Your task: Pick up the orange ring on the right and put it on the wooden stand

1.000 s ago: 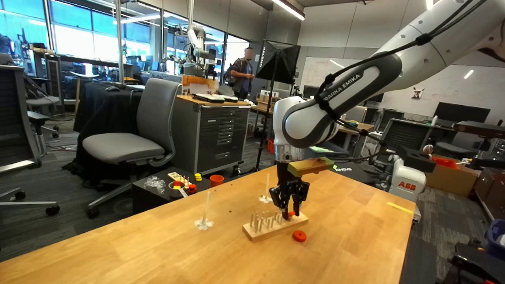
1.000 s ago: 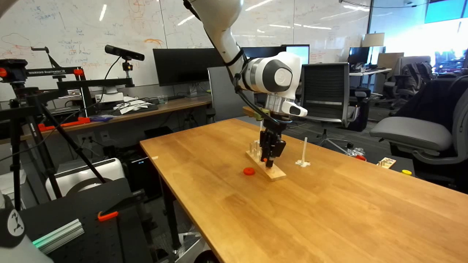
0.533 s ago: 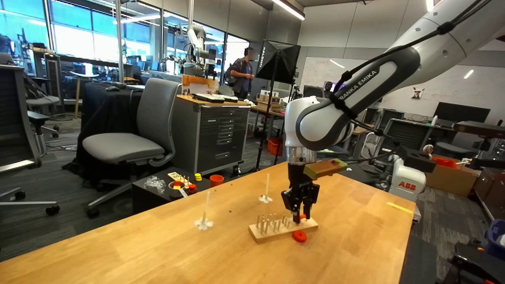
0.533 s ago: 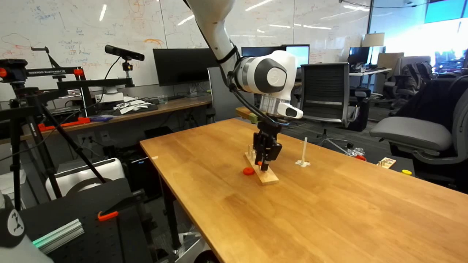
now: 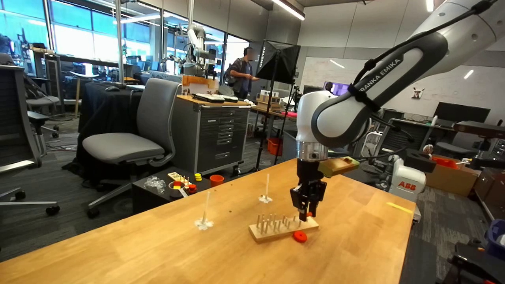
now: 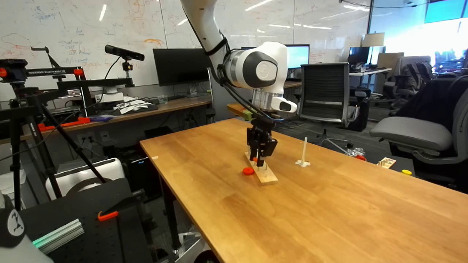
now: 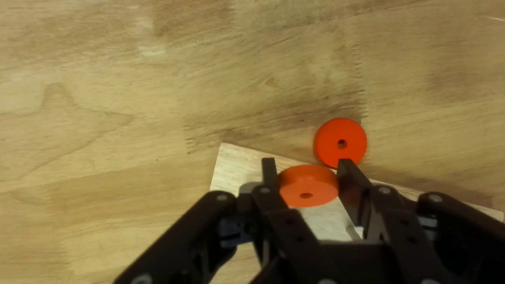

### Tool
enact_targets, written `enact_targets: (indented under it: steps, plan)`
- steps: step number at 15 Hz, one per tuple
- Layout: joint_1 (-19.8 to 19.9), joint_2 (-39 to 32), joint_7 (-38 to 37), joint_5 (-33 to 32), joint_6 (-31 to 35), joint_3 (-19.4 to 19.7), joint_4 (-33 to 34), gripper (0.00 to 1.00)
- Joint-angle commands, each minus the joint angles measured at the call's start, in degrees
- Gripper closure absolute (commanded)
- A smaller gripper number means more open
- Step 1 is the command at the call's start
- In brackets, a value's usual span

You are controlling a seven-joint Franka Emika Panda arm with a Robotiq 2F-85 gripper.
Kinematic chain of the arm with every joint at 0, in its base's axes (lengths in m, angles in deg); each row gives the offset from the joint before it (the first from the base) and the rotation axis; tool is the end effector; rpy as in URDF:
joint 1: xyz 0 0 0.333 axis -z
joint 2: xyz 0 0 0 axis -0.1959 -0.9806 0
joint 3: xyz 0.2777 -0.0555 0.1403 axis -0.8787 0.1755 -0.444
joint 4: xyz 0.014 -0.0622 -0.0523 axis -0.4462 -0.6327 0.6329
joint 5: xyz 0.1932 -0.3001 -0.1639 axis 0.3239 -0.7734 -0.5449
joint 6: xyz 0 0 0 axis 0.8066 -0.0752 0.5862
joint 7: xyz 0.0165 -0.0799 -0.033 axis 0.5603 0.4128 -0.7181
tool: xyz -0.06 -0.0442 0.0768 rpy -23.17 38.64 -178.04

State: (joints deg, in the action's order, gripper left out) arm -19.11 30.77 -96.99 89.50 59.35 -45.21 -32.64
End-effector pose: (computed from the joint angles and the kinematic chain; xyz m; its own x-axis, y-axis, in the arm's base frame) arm 0.5885 0.0843 0.1639 0.9738 -0.1303 -0.1862 -0.1302 -0.9914 0.0125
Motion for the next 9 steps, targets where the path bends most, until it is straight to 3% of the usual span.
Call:
enact_targets:
  steps: [1, 5, 9]
  plan:
    - [0.8, 2.0, 2.1, 1.0, 6.3, -1.6, -3.7, 0.83]
    - [0.3, -0.3, 1.8, 0.6, 11.8, -1.9, -3.3, 0.83]
    - [-0.1, -1.6, 1.1, 0.4, 12.6, -1.7, -2.8, 0.83]
